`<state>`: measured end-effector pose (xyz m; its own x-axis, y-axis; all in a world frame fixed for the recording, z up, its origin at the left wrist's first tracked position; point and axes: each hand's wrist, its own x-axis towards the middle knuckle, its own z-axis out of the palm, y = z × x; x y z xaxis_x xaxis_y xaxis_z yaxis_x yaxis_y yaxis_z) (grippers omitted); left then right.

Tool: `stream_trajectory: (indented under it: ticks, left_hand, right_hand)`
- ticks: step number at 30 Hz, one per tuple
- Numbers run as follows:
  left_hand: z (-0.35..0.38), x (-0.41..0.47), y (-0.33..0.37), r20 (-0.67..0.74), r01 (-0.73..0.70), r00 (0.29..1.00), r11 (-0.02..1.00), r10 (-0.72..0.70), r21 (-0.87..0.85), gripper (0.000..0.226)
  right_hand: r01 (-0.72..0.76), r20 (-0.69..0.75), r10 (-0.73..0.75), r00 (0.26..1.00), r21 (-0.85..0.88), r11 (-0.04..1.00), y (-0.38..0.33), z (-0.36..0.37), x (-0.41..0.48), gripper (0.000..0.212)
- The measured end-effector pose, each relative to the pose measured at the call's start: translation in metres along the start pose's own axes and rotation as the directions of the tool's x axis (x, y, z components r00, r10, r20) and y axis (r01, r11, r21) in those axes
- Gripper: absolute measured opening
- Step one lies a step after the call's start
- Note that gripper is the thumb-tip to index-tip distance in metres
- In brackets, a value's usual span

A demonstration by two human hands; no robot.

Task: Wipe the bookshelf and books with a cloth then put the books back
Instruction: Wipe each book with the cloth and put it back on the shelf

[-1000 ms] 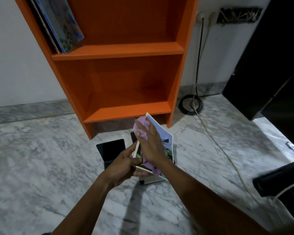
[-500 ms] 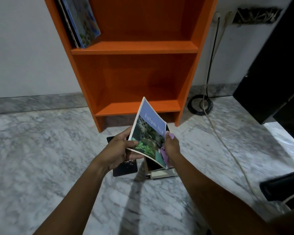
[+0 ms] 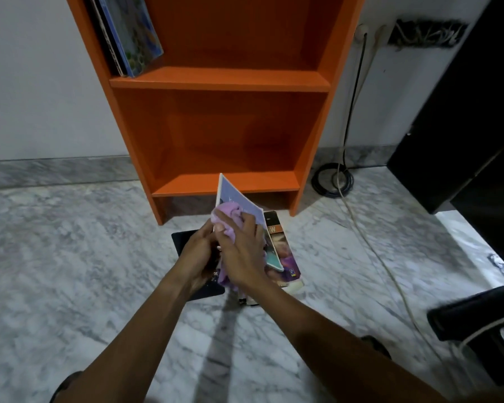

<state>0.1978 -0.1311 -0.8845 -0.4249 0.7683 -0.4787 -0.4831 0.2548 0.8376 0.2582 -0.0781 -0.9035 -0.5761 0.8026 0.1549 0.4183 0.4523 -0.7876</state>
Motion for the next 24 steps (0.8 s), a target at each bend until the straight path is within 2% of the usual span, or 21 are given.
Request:
stream_trajectory:
  ticks: [1, 2, 3, 4, 6, 9, 11, 15, 16, 17, 18, 20, 21, 23, 24]
  left_hand:
    - [0.0, 0.001, -0.002, -0.029, -0.012, 1.0, 1.0, 0.012, 0.003, 0.042]
    - [-0.002, -0.001, 0.001, 0.163, 0.081, 0.985, 0.992, -0.064, -0.101, 0.038]
    - [-0.002, 0.002, 0.008, 0.193, -0.033, 0.981, 0.999, 0.035, -0.013, 0.035]
    - [-0.009, 0.003, 0.014, 0.153, -0.1, 0.983, 0.995, 0.096, 0.018, 0.034]
    - [-0.023, 0.0, 0.022, 0.188, -0.107, 0.977, 0.993, 0.098, 0.039, 0.038]
    - [-0.018, -0.002, 0.029, 0.272, -0.066, 0.962, 0.992, 0.035, 0.106, 0.042]
    - [-0.019, -0.007, 0.039, 0.333, -0.052, 0.943, 0.991, 0.008, 0.124, 0.044]
    - [-0.023, -0.01, 0.054, 0.347, -0.108, 0.935, 0.991, 0.074, 0.081, 0.043]
    - [-0.025, -0.01, 0.056, 0.339, -0.112, 0.936, 0.992, 0.088, 0.052, 0.043]
    - [-0.027, -0.01, 0.057, 0.322, -0.125, 0.94, 0.992, 0.109, 0.029, 0.042]
    - [-0.03, -0.01, 0.058, 0.299, -0.138, 0.946, 0.99, 0.129, 0.008, 0.041]
    - [-0.035, -0.007, 0.057, 0.245, -0.152, 0.956, 0.987, 0.159, -0.046, 0.041]
    - [-0.037, -0.007, 0.057, 0.226, -0.164, 0.958, 0.983, 0.178, -0.082, 0.041]
    - [-0.041, -0.002, 0.057, 0.192, -0.169, 0.961, 0.974, 0.197, -0.153, 0.041]
    - [-0.042, 0.0, 0.058, 0.185, -0.171, 0.961, 0.97, 0.203, -0.175, 0.041]
  right_hand:
    - [0.008, -0.008, -0.008, 1.0, -0.02, 1.0, 0.0, -0.002, 0.0, 0.052]
    - [0.013, -0.02, -0.014, 1.0, -0.032, 0.999, 0.004, -0.005, 0.002, 0.05]
    - [0.012, -0.026, -0.013, 1.0, -0.038, 0.999, 0.01, -0.006, 0.004, 0.048]
    - [-0.003, -0.026, 0.002, 1.0, -0.035, 0.999, 0.017, -0.008, 0.007, 0.048]
    - [-0.121, -0.02, 0.122, 0.992, 0.043, 0.992, 0.034, -0.018, 0.02, 0.046]
    - [-0.275, -0.038, 0.281, 0.959, 0.111, 0.955, 0.054, -0.036, 0.043, 0.041]
    - [-0.306, -0.098, 0.322, 0.942, 0.151, 0.94, 0.056, -0.05, 0.052, 0.043]
    - [-0.384, -0.187, 0.412, 0.892, 0.168, 0.908, 0.073, -0.061, 0.067, 0.036]
    - [-0.424, -0.202, 0.467, 0.861, 0.223, 0.878, 0.08, -0.061, 0.067, 0.04]
    - [-0.461, -0.21, 0.54, 0.815, 0.33, 0.824, 0.086, -0.061, 0.064, 0.044]
    - [-0.489, -0.157, 0.615, 0.773, 0.47, 0.734, 0.085, -0.062, 0.055, 0.044]
    - [-0.507, 0.101, 0.675, 0.731, 0.743, 0.437, 0.084, -0.059, 0.038, 0.033]
    - [-0.503, 0.194, 0.659, 0.726, 0.804, 0.318, 0.084, -0.059, 0.034, 0.034]
    - [-0.423, 0.284, 0.544, 0.79, 0.894, 0.148, 0.08, -0.061, 0.031, 0.046]
    - [-0.38, 0.282, 0.495, 0.822, 0.919, 0.106, 0.075, -0.065, 0.034, 0.052]
